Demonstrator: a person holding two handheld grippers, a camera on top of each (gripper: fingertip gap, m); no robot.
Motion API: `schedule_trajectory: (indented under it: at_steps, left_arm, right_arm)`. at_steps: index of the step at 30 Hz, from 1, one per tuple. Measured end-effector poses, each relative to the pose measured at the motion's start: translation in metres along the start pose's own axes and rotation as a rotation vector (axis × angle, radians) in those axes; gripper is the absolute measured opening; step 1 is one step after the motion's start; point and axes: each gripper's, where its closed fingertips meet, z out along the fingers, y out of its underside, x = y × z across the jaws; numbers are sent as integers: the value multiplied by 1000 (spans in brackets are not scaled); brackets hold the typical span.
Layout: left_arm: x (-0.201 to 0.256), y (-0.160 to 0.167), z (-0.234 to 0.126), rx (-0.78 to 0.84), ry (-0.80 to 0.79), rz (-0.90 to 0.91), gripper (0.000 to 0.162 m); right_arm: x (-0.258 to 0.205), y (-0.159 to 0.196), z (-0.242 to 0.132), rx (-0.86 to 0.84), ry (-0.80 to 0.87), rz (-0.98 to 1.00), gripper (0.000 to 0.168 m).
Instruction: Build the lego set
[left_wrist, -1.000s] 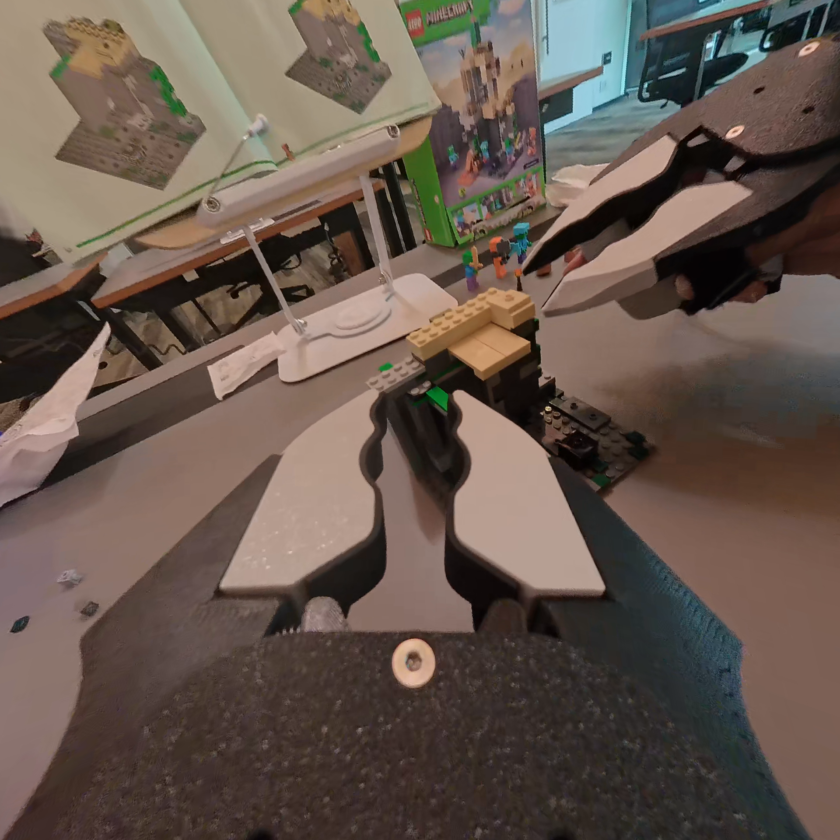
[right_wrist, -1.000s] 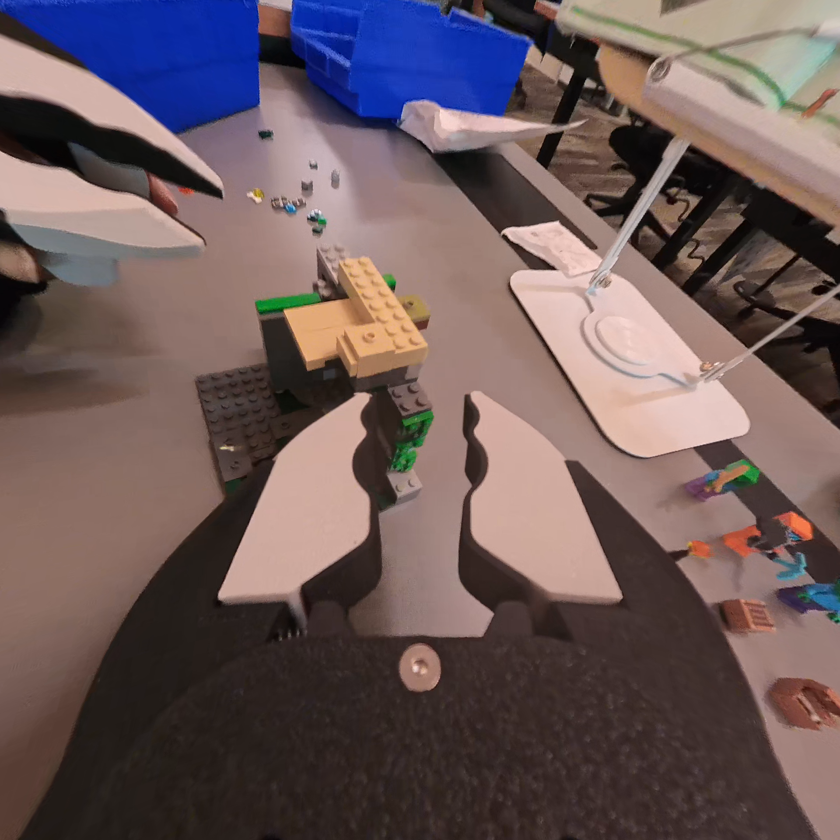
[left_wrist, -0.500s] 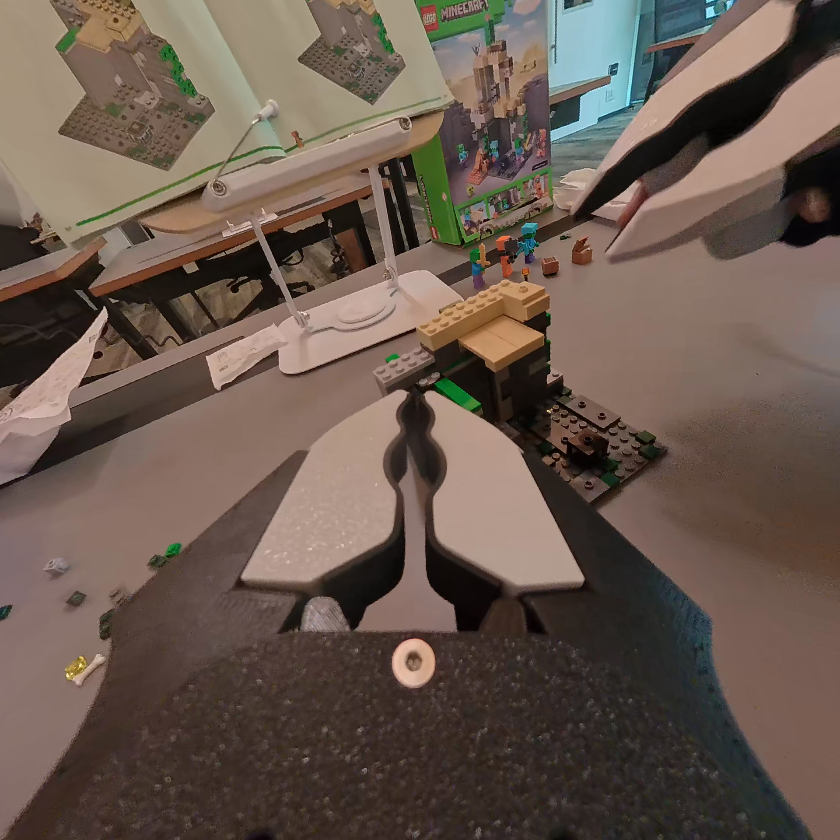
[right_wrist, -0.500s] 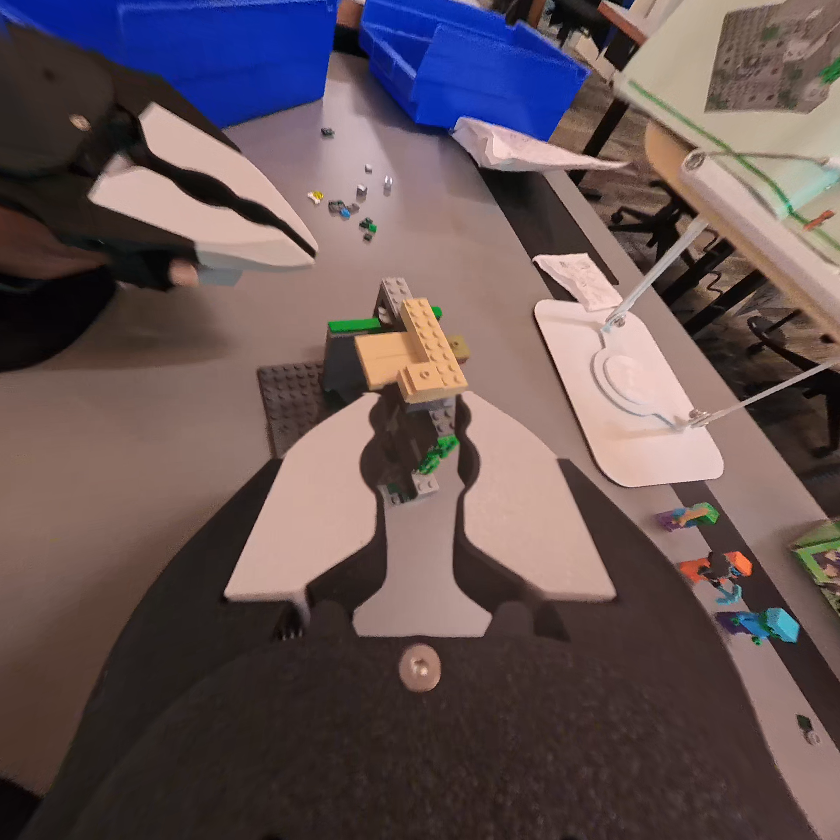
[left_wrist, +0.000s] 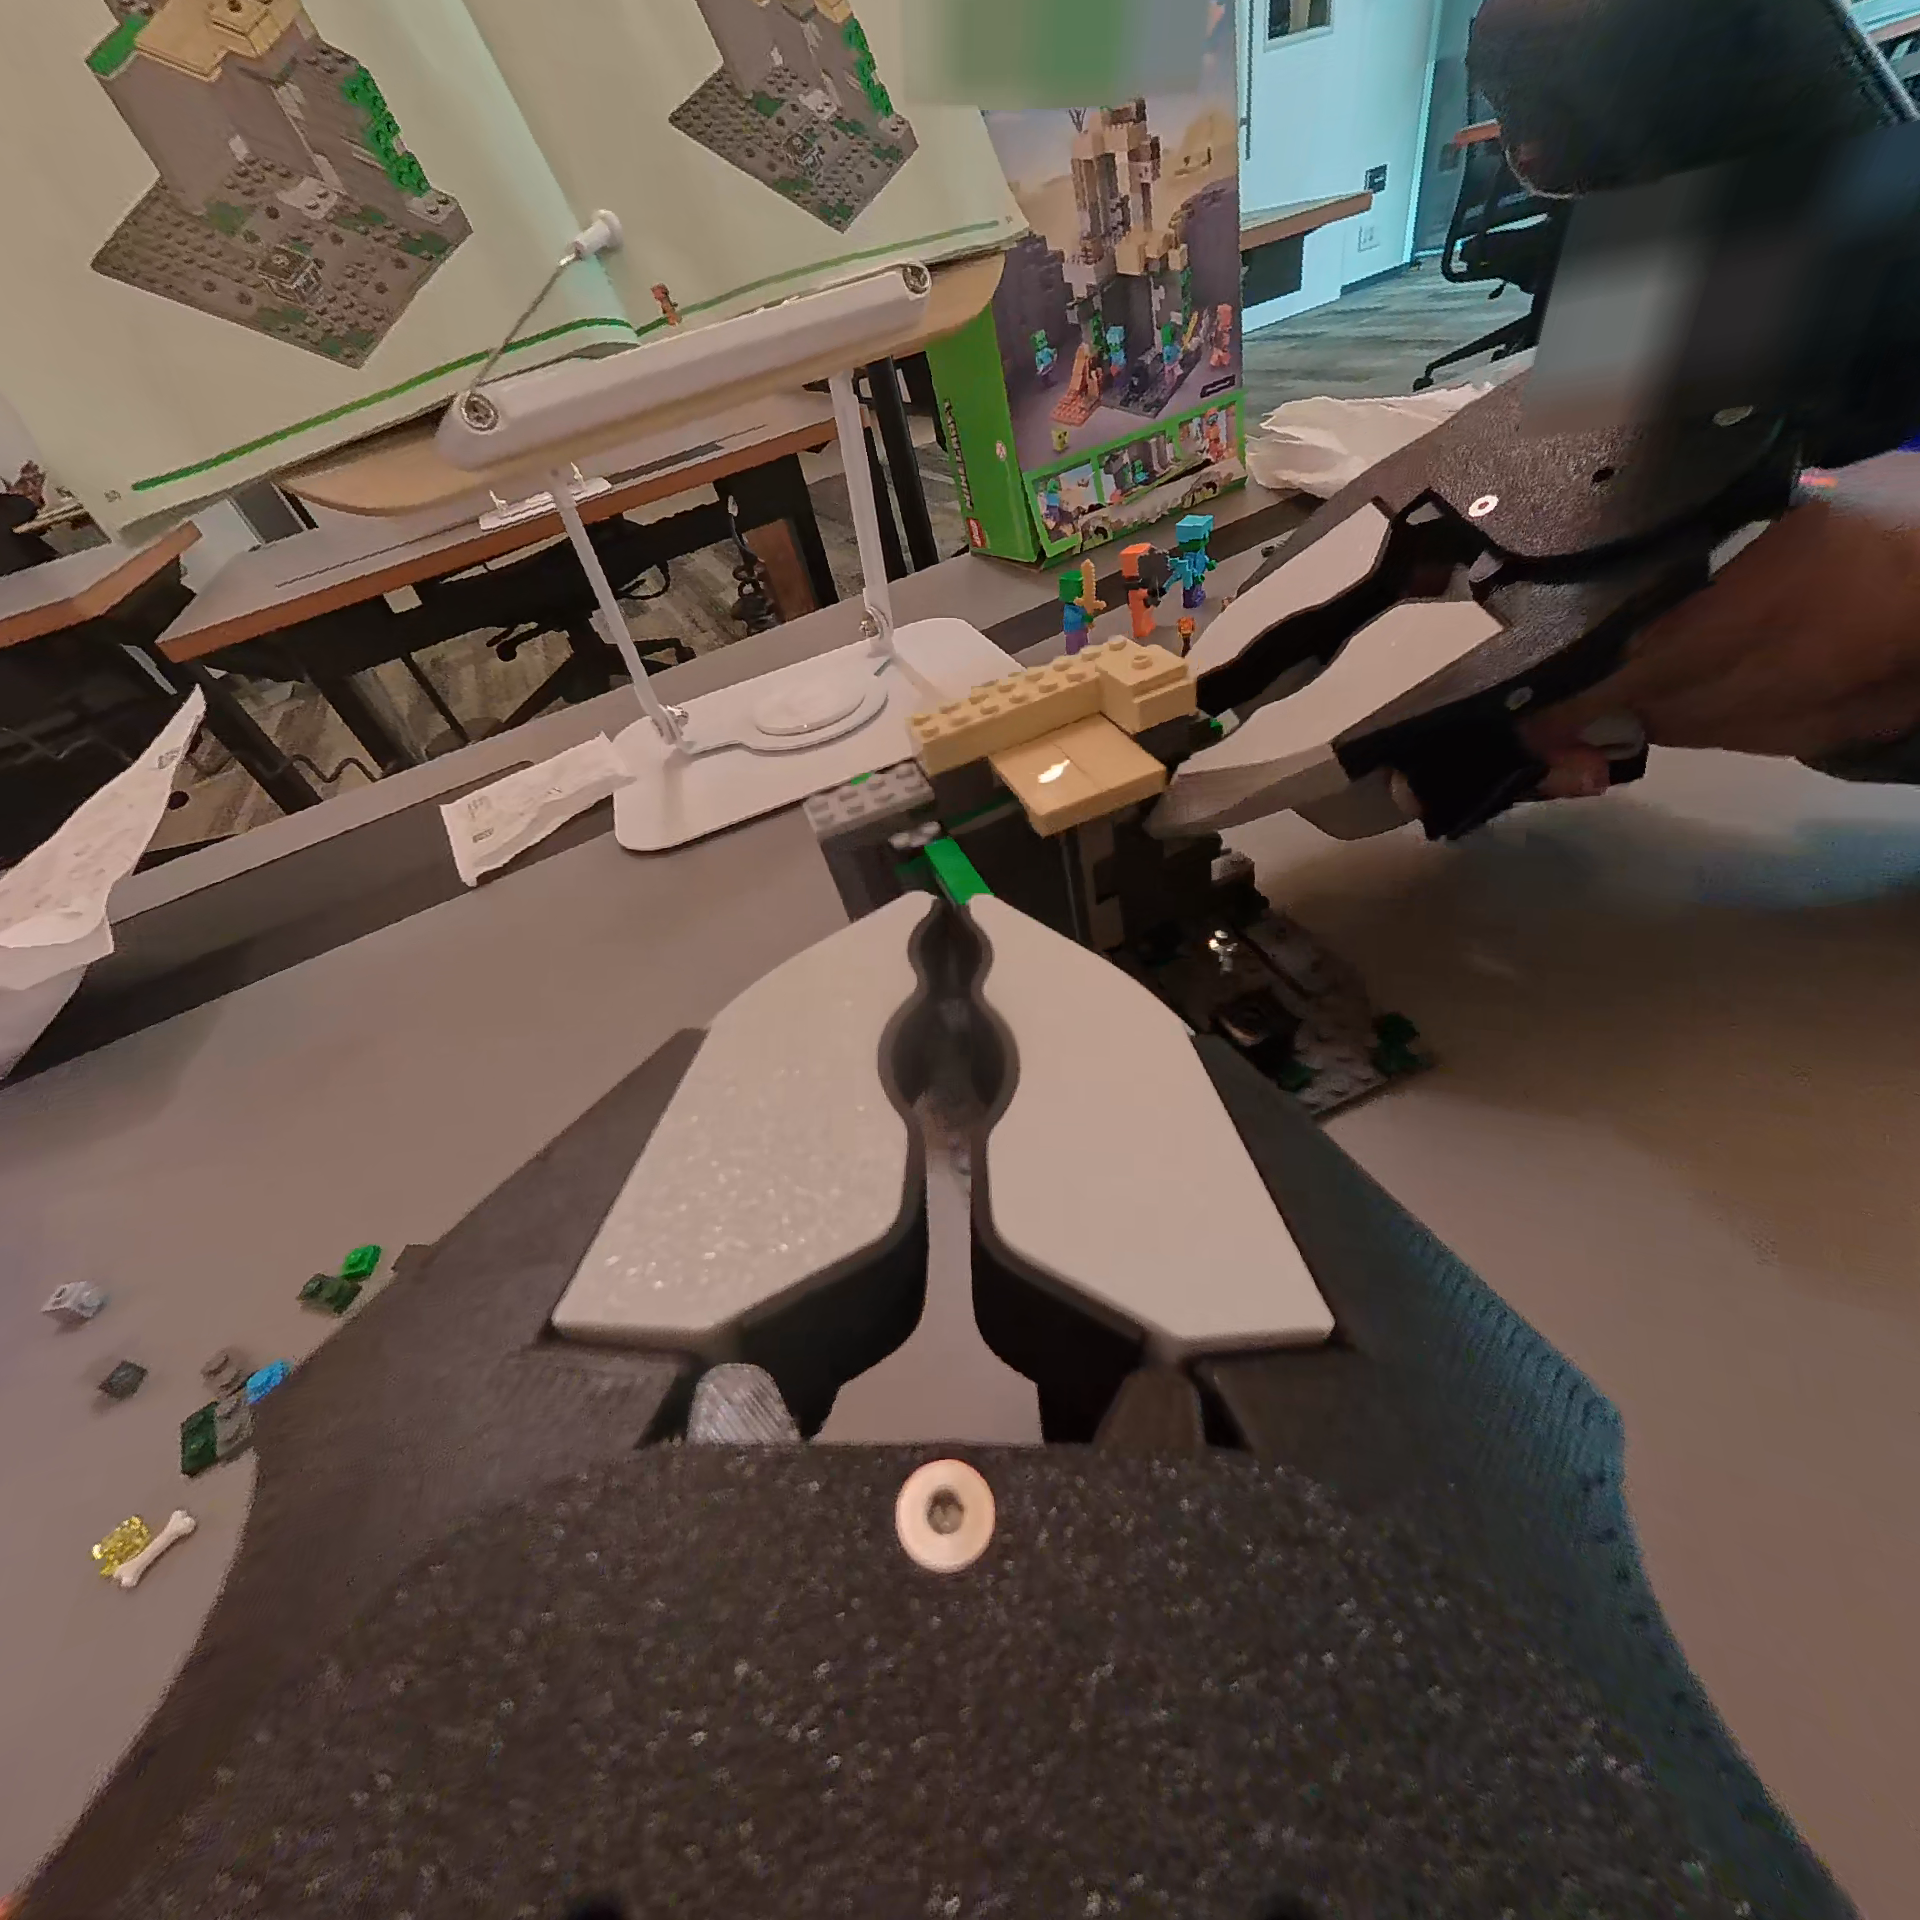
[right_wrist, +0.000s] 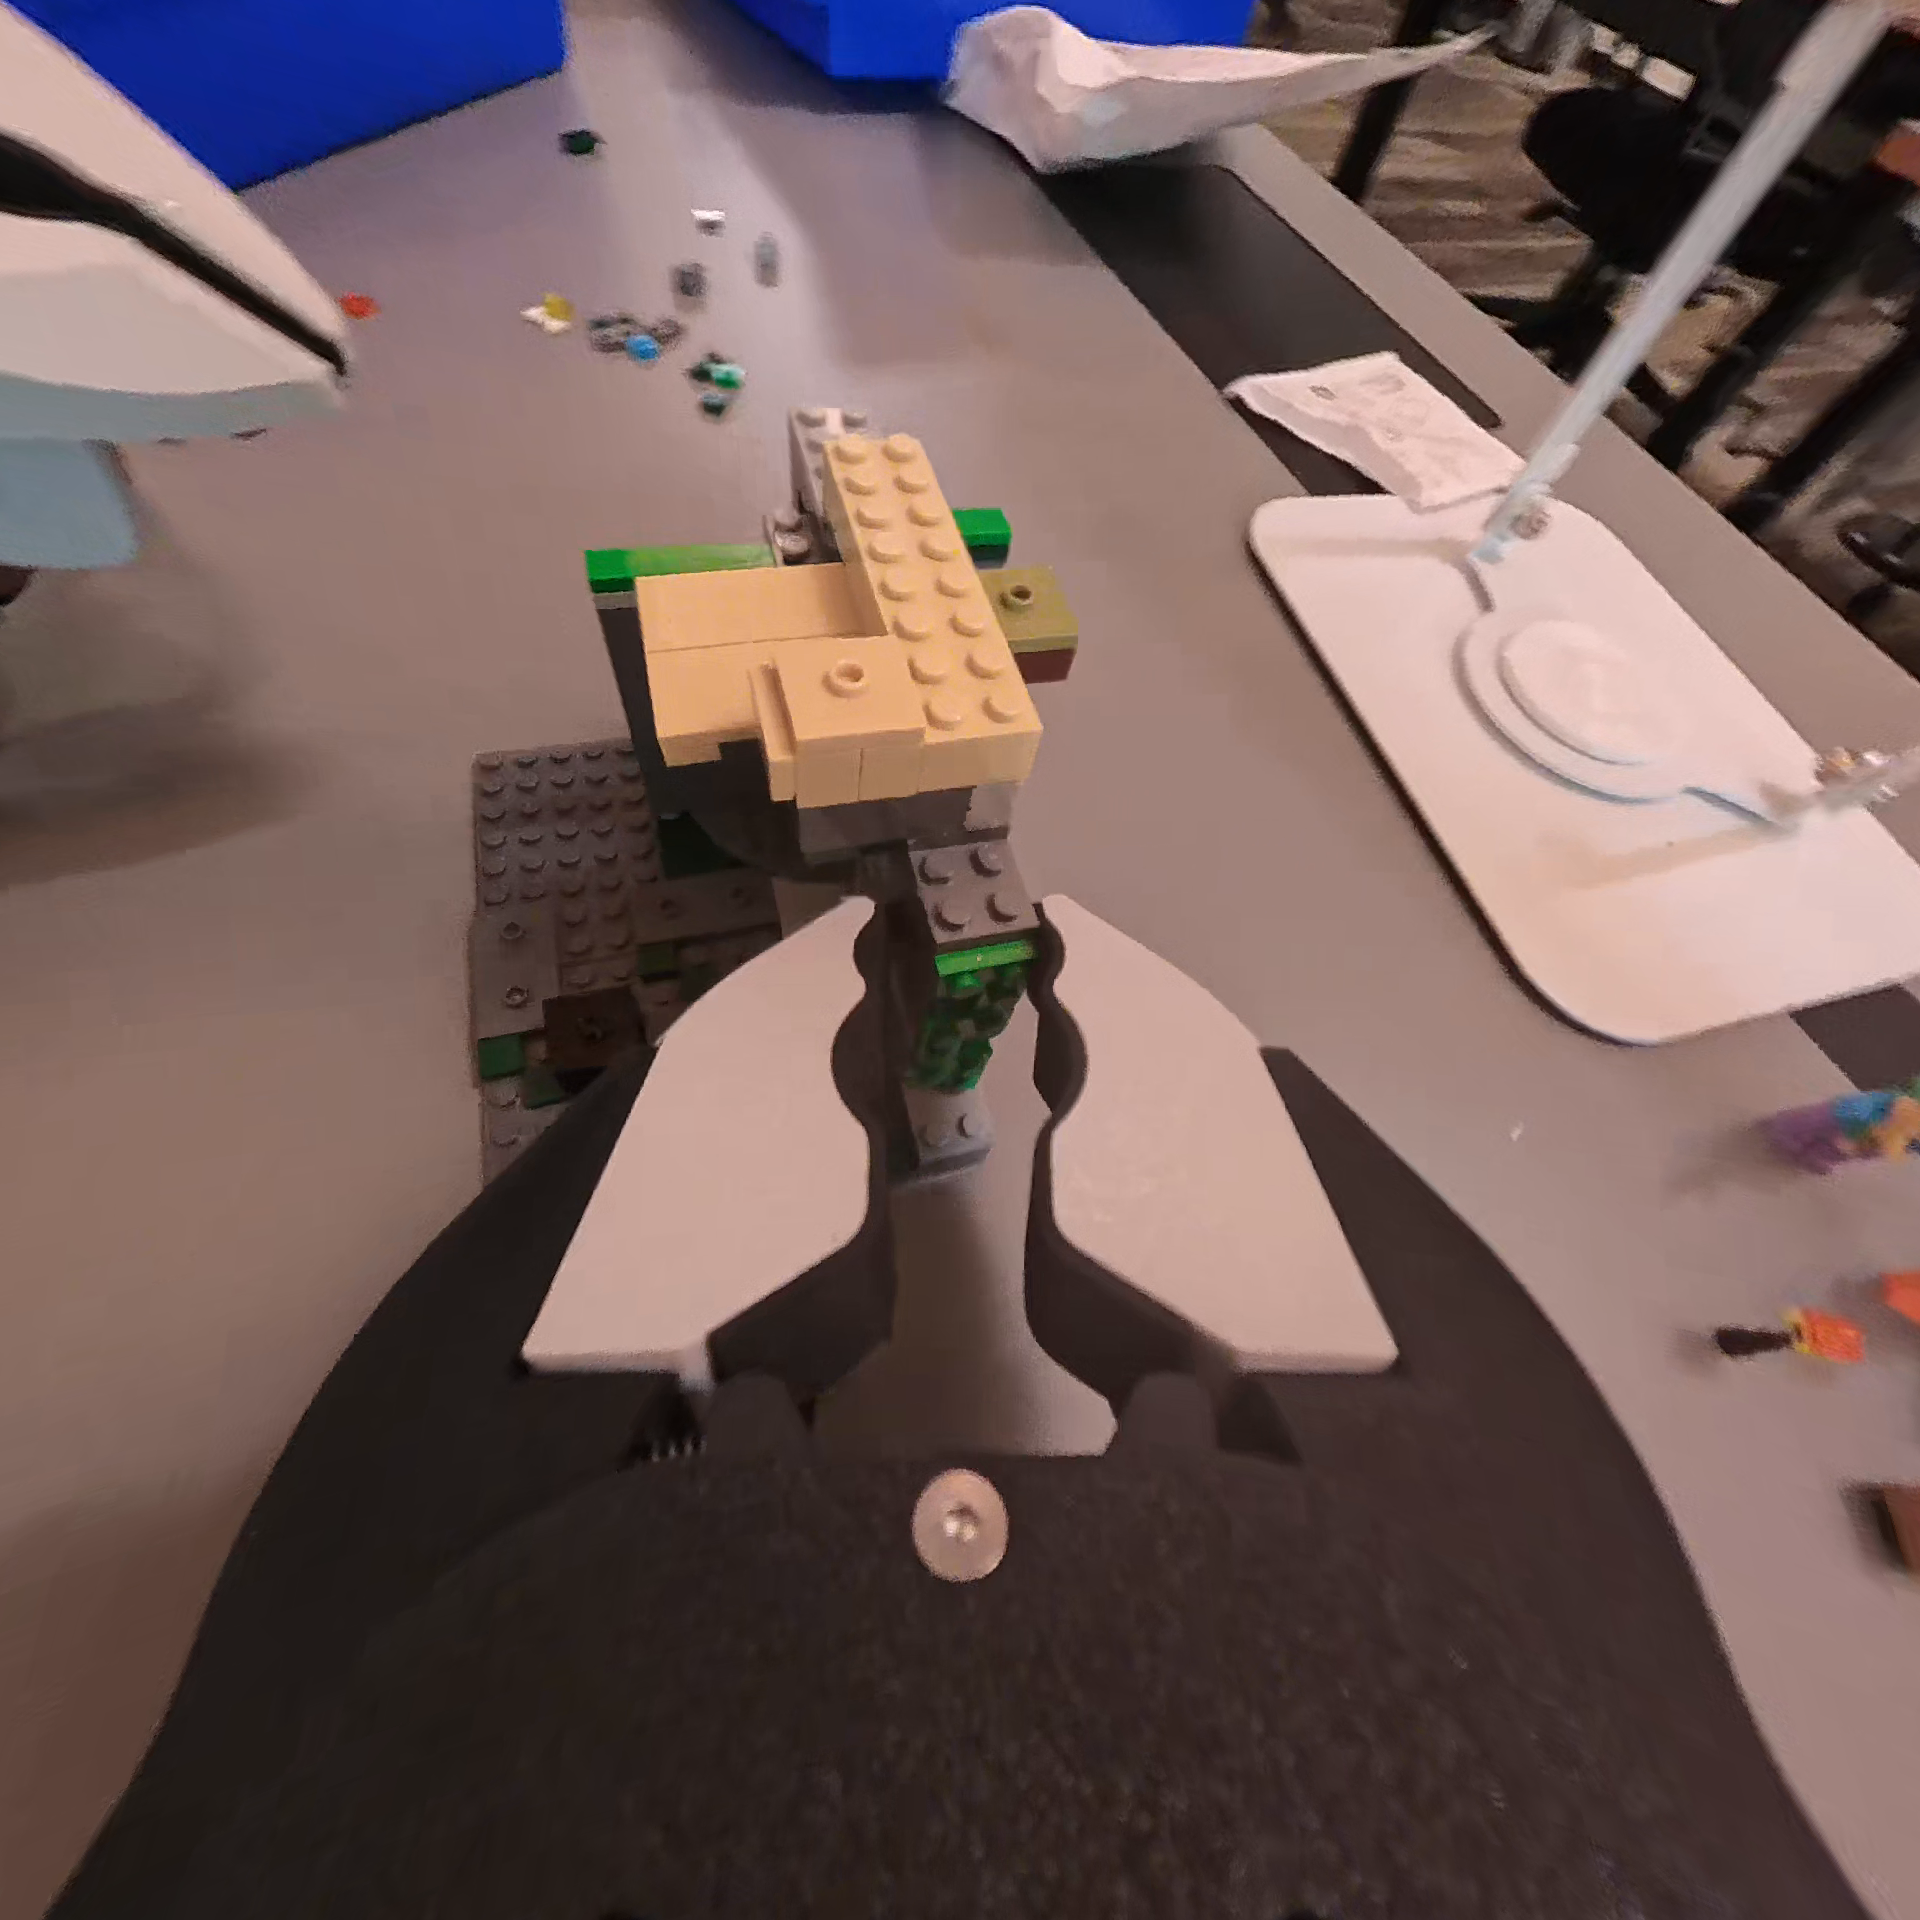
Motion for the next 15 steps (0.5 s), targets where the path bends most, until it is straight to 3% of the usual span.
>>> schedule_trajectory:
  at_steps: [5, 15]
  left_arm:
    - [-3, -2, 0, 4, -8, -19, 0]
    - [-4, -2, 0, 2, -18, -9, 0]
  right_arm:
    - [27, 1, 7, -35, 276, 185, 22]
    - [25, -5, 13, 11, 306, 210, 20]
